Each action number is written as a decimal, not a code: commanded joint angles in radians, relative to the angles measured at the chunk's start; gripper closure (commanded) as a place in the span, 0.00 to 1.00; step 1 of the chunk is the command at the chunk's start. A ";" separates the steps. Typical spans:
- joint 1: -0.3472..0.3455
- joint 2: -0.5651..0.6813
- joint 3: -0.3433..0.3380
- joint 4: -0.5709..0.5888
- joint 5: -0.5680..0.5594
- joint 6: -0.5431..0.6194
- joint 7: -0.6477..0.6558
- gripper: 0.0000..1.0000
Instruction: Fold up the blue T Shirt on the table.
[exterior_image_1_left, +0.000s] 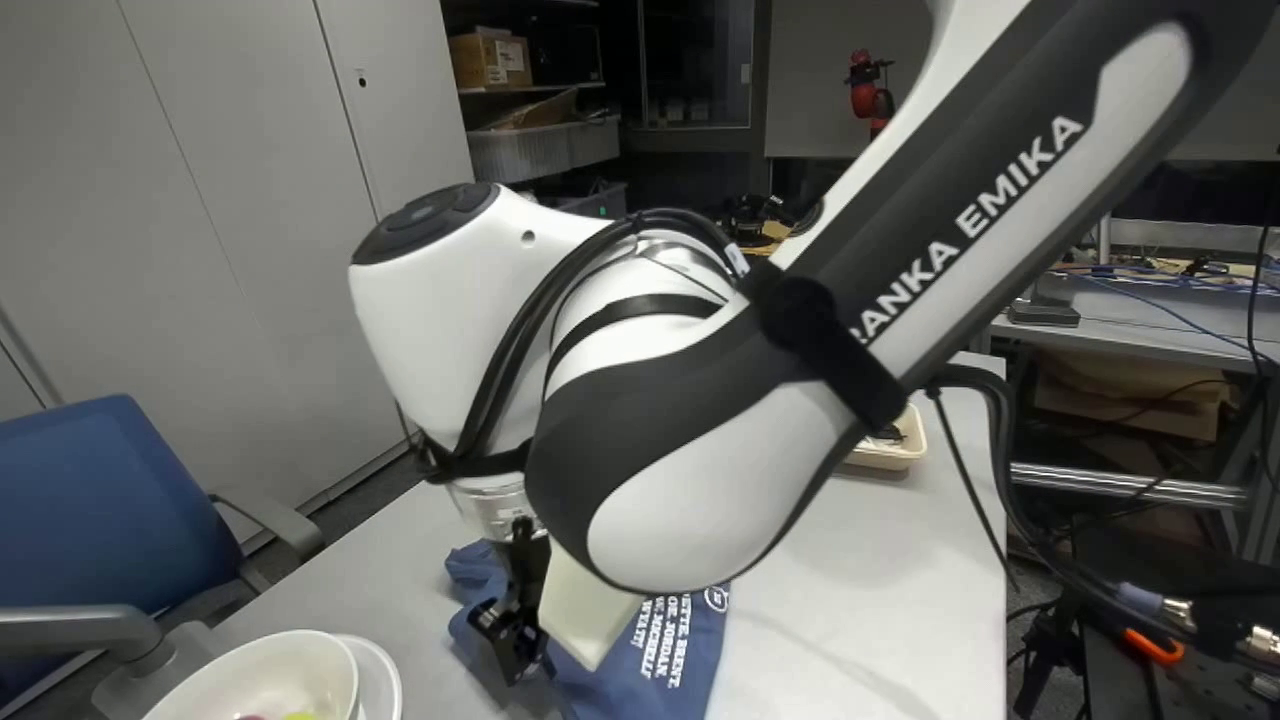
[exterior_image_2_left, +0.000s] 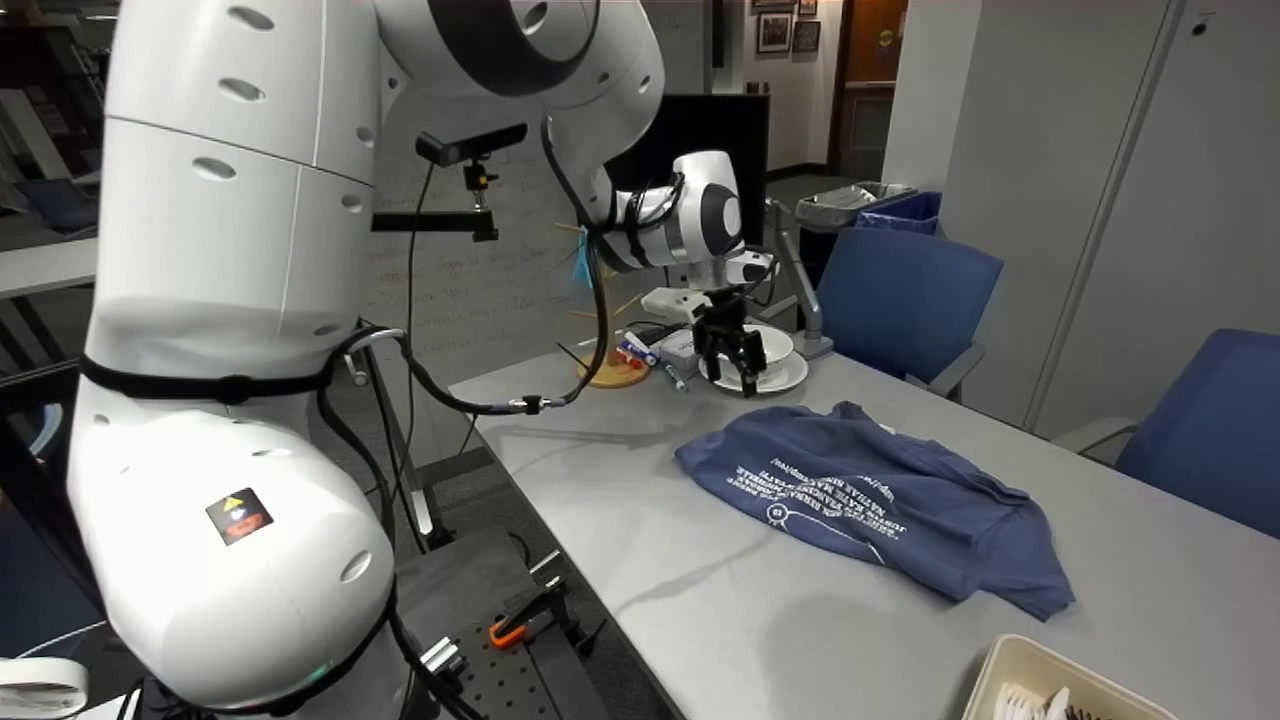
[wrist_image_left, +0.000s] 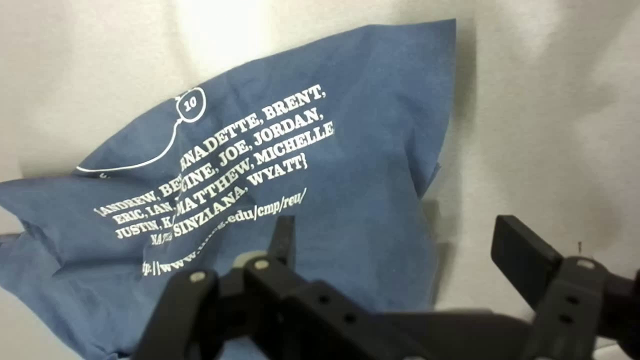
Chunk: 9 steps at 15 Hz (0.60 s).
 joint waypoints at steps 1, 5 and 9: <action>-0.020 0.027 -0.013 -0.012 0.073 0.032 -0.073 0.00; 0.005 0.111 -0.063 0.050 0.043 0.010 -0.047 0.00; 0.030 0.188 -0.085 0.132 0.032 -0.010 -0.043 0.00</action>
